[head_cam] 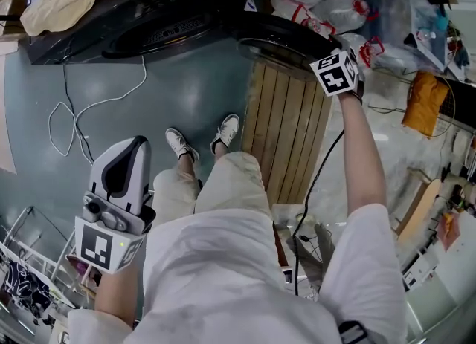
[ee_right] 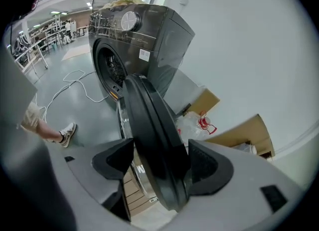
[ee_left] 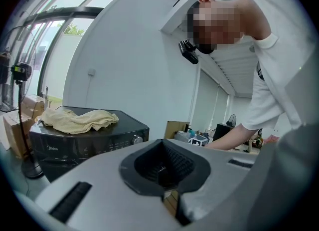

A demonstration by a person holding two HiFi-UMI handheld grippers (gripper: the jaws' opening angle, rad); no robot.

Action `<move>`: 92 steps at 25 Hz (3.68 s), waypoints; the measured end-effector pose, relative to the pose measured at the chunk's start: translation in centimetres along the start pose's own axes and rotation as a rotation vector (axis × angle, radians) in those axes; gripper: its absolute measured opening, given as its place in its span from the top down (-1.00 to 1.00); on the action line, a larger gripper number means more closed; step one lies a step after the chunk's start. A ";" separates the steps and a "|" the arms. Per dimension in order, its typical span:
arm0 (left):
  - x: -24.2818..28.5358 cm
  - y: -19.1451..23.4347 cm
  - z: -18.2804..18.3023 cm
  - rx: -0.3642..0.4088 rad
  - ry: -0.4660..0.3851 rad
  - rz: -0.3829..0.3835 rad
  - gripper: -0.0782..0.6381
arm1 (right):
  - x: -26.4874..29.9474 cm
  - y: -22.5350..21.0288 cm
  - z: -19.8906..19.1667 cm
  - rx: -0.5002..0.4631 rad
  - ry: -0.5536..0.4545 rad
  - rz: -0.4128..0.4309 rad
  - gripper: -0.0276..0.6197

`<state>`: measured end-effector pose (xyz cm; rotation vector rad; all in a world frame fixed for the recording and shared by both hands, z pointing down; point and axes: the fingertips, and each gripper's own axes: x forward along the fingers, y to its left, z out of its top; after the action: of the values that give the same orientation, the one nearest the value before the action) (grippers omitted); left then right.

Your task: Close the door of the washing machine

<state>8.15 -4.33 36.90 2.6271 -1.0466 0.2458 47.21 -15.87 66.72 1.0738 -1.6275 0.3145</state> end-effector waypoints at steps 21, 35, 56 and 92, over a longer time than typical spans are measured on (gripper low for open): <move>-3.5 3.0 -0.6 -0.037 -0.035 -0.039 0.77 | -3.2 7.7 -1.1 0.173 -0.003 -0.035 -0.04; -4.5 5.3 0.5 -0.045 -0.056 -0.073 0.77 | -4.4 11.4 -1.4 0.234 0.033 -0.034 0.04; -8.0 8.7 -2.0 -0.111 -0.073 -0.115 0.77 | -6.8 22.8 2.5 0.468 -0.049 0.125 0.22; -12.5 13.8 -5.4 -0.129 -0.121 0.075 0.77 | -6.2 35.4 16.7 0.755 -0.142 0.446 0.14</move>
<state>-10.69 -4.00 41.56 2.5165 -1.1609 0.0335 9.23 -4.75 66.54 1.2798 -1.9226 1.2461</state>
